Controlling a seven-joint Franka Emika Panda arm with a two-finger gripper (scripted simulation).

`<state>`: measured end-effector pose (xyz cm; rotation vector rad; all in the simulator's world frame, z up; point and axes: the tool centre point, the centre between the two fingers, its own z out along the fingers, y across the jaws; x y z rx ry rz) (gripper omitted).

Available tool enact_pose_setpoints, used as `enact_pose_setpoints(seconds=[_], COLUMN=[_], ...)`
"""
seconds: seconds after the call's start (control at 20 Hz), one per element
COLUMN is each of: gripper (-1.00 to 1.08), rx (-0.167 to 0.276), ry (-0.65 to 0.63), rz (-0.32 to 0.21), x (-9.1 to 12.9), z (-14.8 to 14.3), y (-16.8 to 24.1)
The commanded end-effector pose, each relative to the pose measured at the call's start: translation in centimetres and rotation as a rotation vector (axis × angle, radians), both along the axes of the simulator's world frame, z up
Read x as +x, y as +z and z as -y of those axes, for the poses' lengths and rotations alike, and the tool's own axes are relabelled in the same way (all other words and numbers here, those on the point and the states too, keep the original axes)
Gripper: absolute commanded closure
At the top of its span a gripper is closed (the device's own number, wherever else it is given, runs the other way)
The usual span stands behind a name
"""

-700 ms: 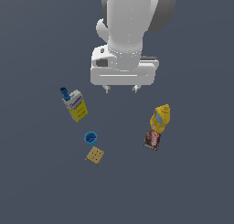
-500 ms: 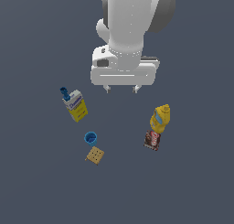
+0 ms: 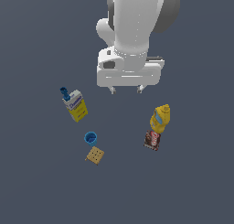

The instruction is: Pick up a designated object from a clutter of objects.

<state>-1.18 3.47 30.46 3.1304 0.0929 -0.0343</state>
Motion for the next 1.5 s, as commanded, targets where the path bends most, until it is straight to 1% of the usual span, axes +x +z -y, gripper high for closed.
enact_pose_setpoints(seconds=[0.0, 0.3, 0.6, 0.8, 1.05, 1.25, 1.45], gripper=[-0.92, -0.92, -0.92, -0.92, -0.92, -0.92, -0.92], rx=[0.0, 0.006, 0.015, 0.021, 0.023, 0.021, 0.017], ry=[0.0, 0.002, 0.005, 0.008, 0.012, 0.014, 0.017], rz=[0.0, 0.001, 0.004, 0.008, 0.014, 0.017, 0.02], x=[0.1, 1.0, 2.9, 4.4, 6.1, 6.8, 7.1], z=[0.1, 1.0, 3.2, 5.5, 9.3, 12.0, 14.1], y=[-0.1, -1.5, -4.4, -7.5, -12.4, -15.9, -18.6])
